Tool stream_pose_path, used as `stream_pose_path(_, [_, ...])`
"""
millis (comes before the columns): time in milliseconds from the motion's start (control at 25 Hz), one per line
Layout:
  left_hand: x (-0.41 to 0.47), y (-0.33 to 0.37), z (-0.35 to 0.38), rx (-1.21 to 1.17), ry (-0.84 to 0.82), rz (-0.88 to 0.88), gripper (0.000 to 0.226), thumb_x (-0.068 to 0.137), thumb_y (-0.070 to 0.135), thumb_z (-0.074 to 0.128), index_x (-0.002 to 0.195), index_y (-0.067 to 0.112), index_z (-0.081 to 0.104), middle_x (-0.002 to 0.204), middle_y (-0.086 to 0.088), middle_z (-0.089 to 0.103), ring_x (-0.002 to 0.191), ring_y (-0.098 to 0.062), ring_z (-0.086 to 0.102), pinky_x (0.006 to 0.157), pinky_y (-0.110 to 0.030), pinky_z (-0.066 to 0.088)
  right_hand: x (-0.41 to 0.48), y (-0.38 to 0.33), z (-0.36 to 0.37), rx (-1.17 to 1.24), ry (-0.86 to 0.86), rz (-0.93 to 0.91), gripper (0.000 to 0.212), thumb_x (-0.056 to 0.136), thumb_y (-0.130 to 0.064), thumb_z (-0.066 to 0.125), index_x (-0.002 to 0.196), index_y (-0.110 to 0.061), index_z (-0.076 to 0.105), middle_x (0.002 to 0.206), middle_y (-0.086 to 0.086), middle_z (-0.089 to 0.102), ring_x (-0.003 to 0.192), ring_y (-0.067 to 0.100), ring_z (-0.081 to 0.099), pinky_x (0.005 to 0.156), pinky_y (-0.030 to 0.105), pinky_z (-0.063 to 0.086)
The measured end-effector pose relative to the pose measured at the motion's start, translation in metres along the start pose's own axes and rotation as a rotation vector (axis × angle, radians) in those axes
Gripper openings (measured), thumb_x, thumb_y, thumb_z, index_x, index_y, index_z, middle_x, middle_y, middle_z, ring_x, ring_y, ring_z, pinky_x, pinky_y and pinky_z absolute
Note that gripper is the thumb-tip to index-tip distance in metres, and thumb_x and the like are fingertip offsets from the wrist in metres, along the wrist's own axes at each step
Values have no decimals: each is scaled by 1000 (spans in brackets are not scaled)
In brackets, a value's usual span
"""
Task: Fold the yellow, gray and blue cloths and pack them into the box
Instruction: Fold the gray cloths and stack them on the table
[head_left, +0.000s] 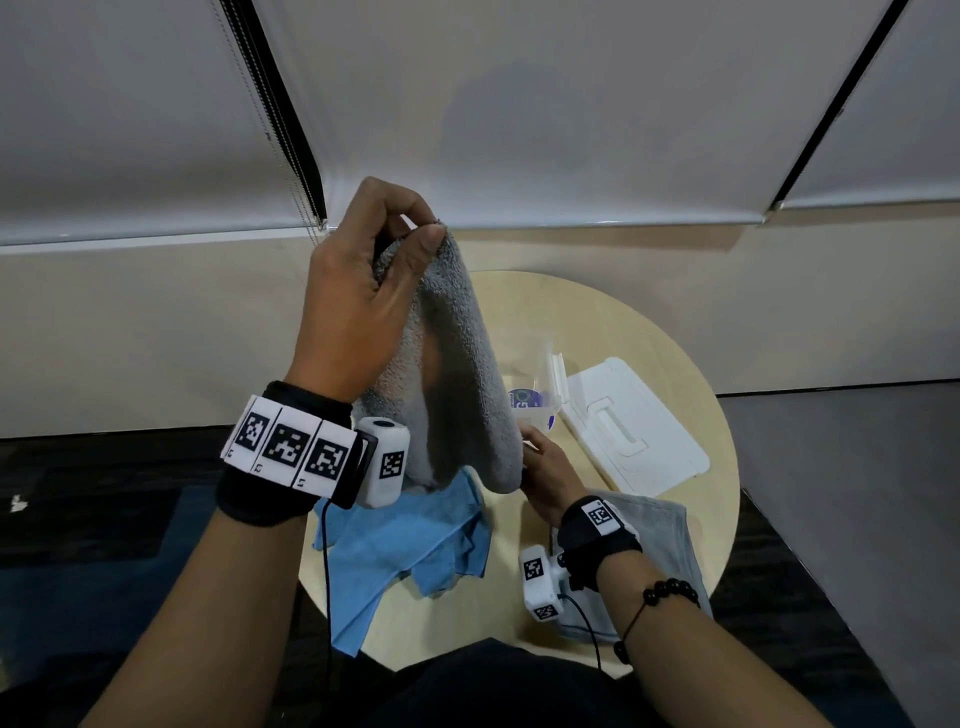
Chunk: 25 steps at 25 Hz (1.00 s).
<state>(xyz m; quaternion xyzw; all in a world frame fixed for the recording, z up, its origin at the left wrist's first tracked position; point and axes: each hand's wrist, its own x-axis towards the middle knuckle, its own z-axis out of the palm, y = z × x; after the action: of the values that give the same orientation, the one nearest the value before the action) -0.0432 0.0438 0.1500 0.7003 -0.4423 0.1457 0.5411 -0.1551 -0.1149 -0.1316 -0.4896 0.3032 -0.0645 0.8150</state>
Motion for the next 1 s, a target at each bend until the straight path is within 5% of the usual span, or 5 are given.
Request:
stream_pose_path(360, [1,-8,-15,-16,18,-43,8,100,35,59,100,32,51,83,18,53,80,-6,51,71,-26,45,1,-24,-19,-13,234,-77,14,99,-6,55,91,-4,67,83,15,62,71,25,53,63,34,47])
stream_pose_path(560, [2,-12,-19,-22,33,-43,9,100,35,59,103,30,53,87,18,54,82,-7,52,72,-26,45,1,-50,-34,349,50,-167,23,94,-20,66,109,-3,66,104,9,66,96,22,62,75,32,52])
stream_pose_path(640, [3,-14,-18,-10,69,-46,8,101,35,59,103,31,53,89,17,55,83,-8,52,74,-28,47,-1,-52,-31,296,-31,-145,38,88,-22,73,123,-10,67,118,10,70,106,23,68,82,31,57])
stream_pose_path(760, [4,-15,-21,32,116,-33,7,101,37,58,102,37,51,89,18,55,83,-4,52,74,-27,47,-1,-41,-25,125,-79,-84,55,84,-2,75,135,-9,57,102,21,67,95,32,66,82,35,57])
stream_pose_path(1000, [-1,-21,-26,18,117,-39,8,101,33,60,101,35,52,87,20,55,82,-3,51,73,-25,45,-1,-42,-31,-62,155,-257,3,93,-6,68,93,-4,71,87,8,72,81,23,65,76,36,55])
